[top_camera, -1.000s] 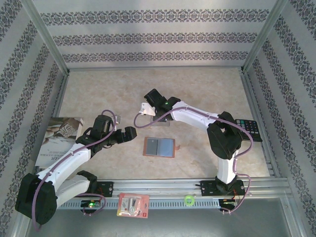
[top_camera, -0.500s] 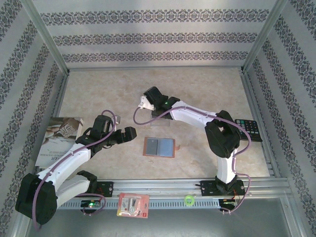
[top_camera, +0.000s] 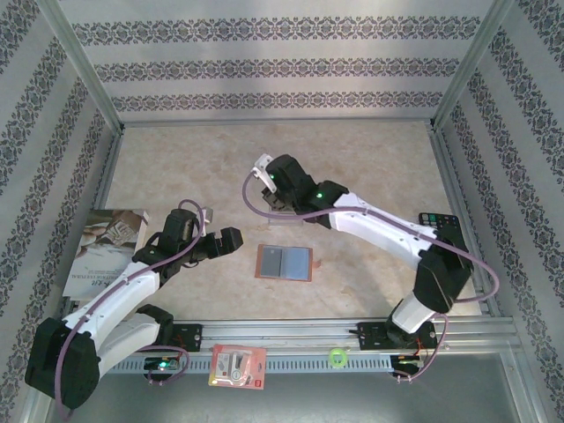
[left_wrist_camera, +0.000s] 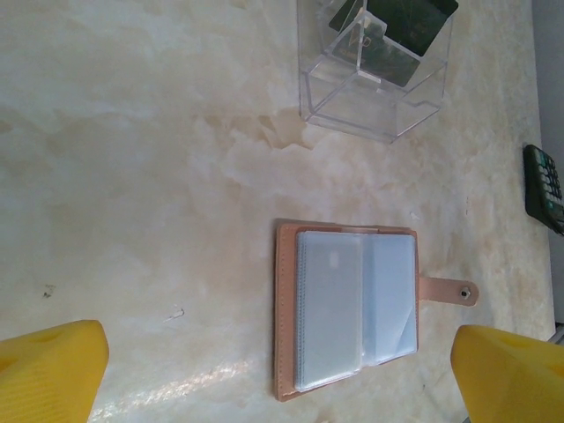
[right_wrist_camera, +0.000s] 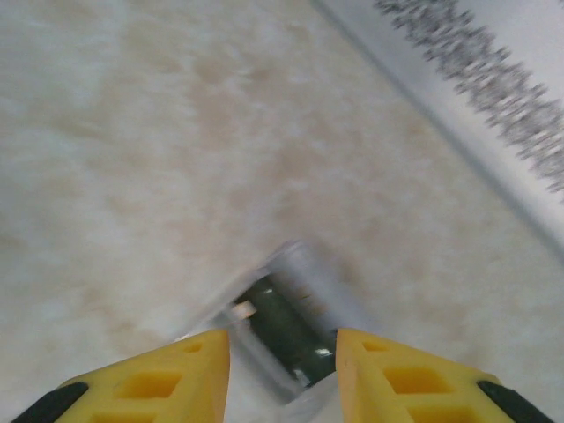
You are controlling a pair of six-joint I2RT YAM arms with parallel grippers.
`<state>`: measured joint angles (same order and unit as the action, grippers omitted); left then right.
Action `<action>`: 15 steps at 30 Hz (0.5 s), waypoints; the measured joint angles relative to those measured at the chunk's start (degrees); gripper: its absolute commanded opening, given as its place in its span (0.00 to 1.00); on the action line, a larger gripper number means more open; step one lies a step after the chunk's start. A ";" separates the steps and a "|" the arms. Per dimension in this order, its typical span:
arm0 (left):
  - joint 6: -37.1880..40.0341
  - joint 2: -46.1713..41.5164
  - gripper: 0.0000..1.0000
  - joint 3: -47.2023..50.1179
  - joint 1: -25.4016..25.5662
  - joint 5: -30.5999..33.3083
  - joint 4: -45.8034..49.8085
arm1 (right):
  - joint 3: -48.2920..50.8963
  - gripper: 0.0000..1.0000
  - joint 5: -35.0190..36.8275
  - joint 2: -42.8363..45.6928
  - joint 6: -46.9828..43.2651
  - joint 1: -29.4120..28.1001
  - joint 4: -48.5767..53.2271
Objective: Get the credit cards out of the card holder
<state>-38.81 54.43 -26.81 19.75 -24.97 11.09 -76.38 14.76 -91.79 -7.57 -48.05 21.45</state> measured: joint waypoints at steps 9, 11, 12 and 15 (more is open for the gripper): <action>-1.14 -3.26 1.00 2.56 0.00 3.50 -0.33 | 12.50 0.38 -11.67 -2.29 18.25 -5.97 6.43; -1.42 -3.74 1.00 3.06 0.00 4.55 -0.31 | 13.05 0.38 -12.37 -4.00 20.13 -7.74 6.60; -1.60 -3.96 1.00 3.34 0.00 4.96 -0.33 | 13.09 0.38 -12.59 -4.87 20.96 -8.76 6.64; -2.01 -4.63 1.00 4.35 0.00 5.81 -0.28 | 13.07 0.37 -12.72 -7.15 22.34 -11.30 6.38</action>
<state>-40.82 49.80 -22.46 19.75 -19.16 10.81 -63.31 2.04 -98.94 14.76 -59.35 27.83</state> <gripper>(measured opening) 0.997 0.376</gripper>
